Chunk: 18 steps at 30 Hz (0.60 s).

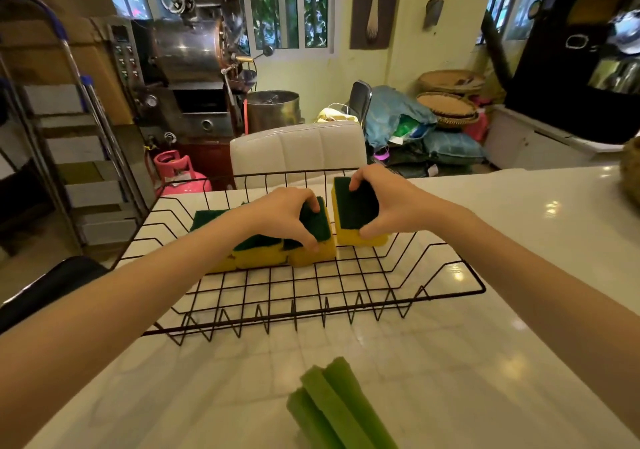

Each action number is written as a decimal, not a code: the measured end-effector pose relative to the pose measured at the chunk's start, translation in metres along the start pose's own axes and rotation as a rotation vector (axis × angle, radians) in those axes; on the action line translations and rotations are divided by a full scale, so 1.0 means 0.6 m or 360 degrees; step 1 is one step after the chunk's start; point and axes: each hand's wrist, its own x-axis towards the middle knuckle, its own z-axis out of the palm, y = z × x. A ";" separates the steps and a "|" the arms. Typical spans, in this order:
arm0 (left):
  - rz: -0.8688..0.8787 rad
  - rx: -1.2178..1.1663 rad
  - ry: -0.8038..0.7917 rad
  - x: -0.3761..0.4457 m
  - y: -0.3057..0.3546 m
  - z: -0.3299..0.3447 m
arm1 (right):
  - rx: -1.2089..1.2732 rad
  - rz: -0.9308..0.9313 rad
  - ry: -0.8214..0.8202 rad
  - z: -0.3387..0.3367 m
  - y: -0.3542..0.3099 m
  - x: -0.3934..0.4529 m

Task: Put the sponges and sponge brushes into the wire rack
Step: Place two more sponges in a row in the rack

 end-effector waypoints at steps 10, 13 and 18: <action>0.0053 0.0017 -0.0025 0.009 0.004 0.010 | -0.0401 0.0061 -0.0354 0.013 0.000 0.028; 0.0082 -0.0048 -0.0014 0.008 0.002 0.015 | -0.0454 0.0078 -0.0405 0.012 -0.001 0.034; 0.0082 -0.0116 0.0010 0.006 -0.001 0.021 | -0.0483 0.0108 -0.0460 0.004 -0.001 0.038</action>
